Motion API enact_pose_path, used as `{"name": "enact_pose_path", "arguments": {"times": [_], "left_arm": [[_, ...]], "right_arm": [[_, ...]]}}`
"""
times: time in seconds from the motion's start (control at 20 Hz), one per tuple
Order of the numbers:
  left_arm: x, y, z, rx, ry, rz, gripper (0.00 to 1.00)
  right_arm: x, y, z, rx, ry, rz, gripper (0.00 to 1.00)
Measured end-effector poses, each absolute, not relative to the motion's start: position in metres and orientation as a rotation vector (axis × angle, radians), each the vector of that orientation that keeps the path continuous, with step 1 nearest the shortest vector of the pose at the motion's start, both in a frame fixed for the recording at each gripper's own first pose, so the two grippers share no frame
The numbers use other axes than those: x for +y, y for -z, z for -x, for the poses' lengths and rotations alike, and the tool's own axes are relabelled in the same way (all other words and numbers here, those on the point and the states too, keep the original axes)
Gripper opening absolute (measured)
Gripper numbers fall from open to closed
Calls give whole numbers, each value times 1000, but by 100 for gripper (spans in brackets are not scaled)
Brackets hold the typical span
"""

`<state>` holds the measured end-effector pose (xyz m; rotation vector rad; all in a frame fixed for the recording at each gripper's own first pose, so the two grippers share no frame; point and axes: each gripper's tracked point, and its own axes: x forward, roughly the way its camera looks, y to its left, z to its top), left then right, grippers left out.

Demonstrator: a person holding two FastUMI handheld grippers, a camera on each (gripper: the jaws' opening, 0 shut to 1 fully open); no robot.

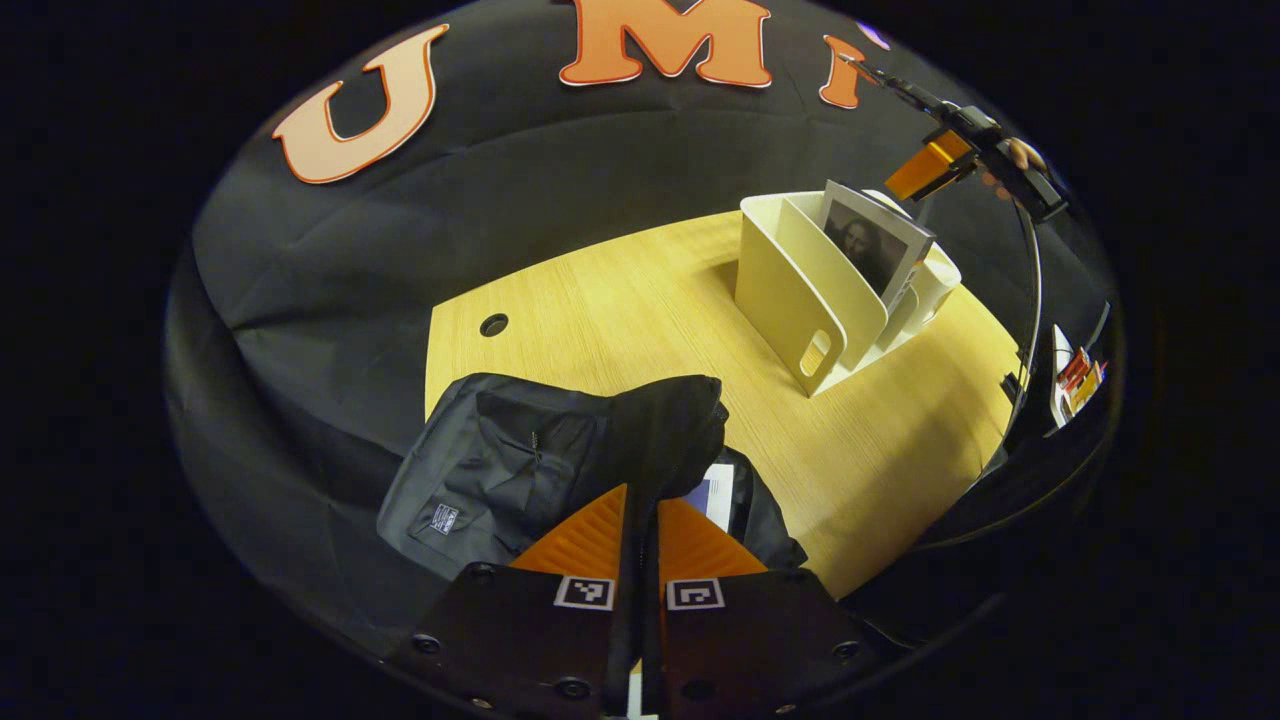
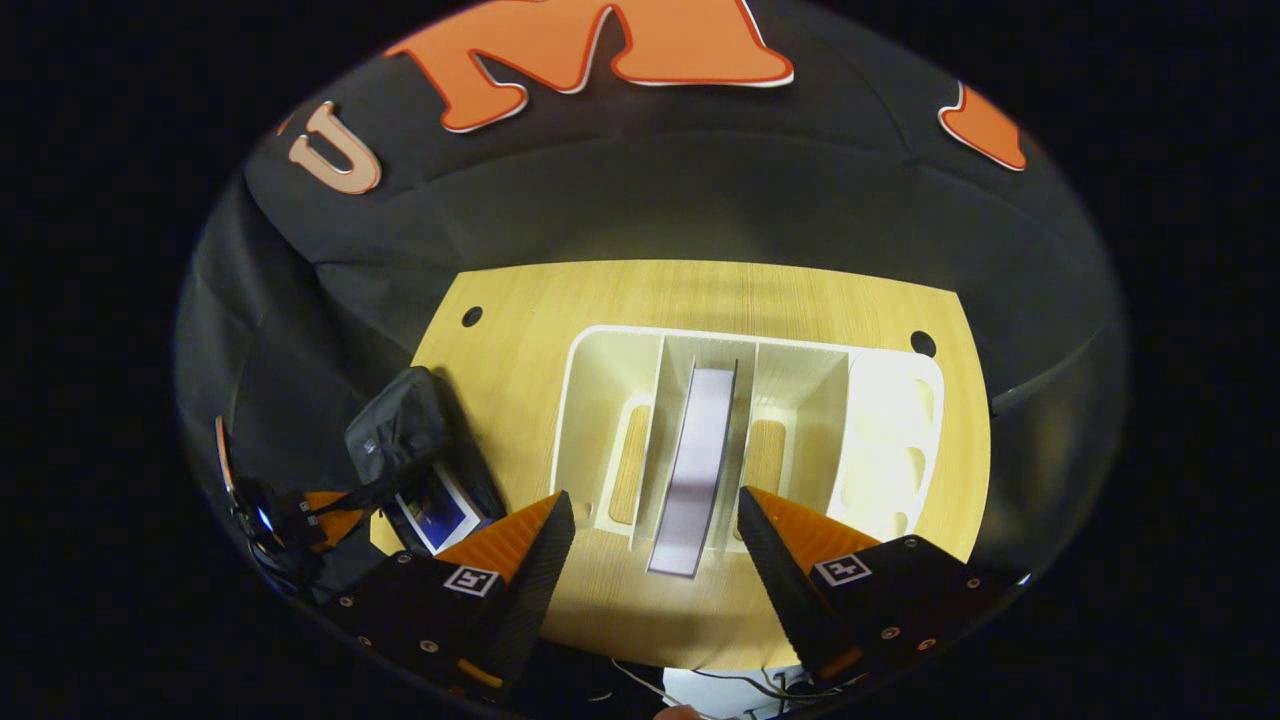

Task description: Open the schoolbag, grab two books from the bookshelf and put them into the schoolbag.

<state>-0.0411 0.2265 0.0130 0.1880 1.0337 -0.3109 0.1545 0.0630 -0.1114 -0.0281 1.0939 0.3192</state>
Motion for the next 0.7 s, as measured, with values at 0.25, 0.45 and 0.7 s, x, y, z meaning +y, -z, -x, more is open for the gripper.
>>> {"name": "enact_pose_path", "arguments": {"times": [0.25,0.45,0.7], "left_arm": [[226,-11,42,1050,276,-185,5],[226,-7,45,1062,270,-183,5],[223,-5,45,1071,265,-180,5]], "right_arm": [[64,160,-183,1216,-276,11,99],[51,180,-194,1270,-215,17,74],[45,184,-184,1330,-148,-28,38]]}}
